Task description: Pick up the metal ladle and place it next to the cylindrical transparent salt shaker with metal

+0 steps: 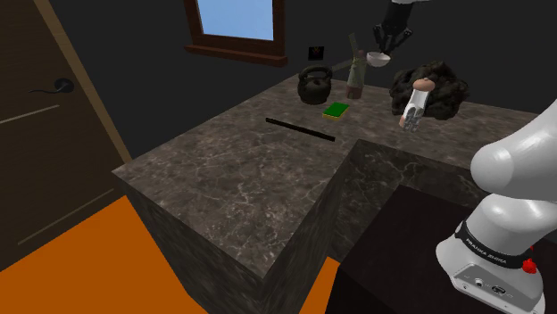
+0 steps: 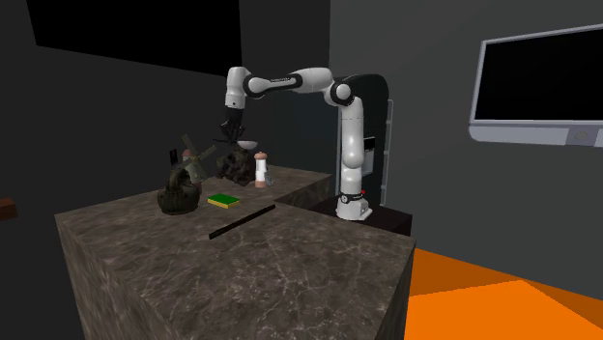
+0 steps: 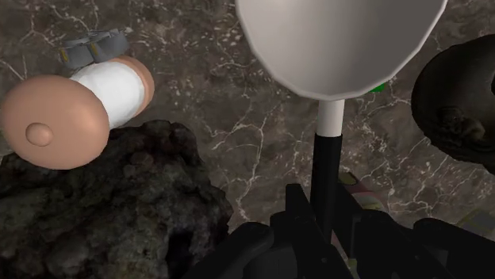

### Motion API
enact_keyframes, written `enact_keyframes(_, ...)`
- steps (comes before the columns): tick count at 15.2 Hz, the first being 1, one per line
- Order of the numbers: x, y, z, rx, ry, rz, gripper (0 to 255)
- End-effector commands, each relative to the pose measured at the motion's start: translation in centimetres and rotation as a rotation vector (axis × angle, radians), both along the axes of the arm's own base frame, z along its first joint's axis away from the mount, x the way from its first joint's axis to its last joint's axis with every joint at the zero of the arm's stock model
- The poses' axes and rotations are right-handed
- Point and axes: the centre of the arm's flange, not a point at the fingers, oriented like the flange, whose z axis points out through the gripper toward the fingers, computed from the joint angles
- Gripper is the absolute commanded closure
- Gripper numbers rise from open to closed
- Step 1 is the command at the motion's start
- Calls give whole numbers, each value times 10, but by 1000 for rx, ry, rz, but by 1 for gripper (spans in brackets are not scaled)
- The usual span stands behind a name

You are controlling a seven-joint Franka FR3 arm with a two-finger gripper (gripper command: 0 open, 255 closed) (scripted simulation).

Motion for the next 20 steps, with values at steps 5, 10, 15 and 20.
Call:
enact_keyframes(5, 1, 0, -31, 0, 0, 0, 255)
enact_keyframes(10, 1, 0, -58, 0, 0, 0, 255)
enact_keyframes(15, 1, 0, -84, 0, 0, 0, 255)
enact_keyframes(20, 1, 0, -110, 0, 0, 0, 255)
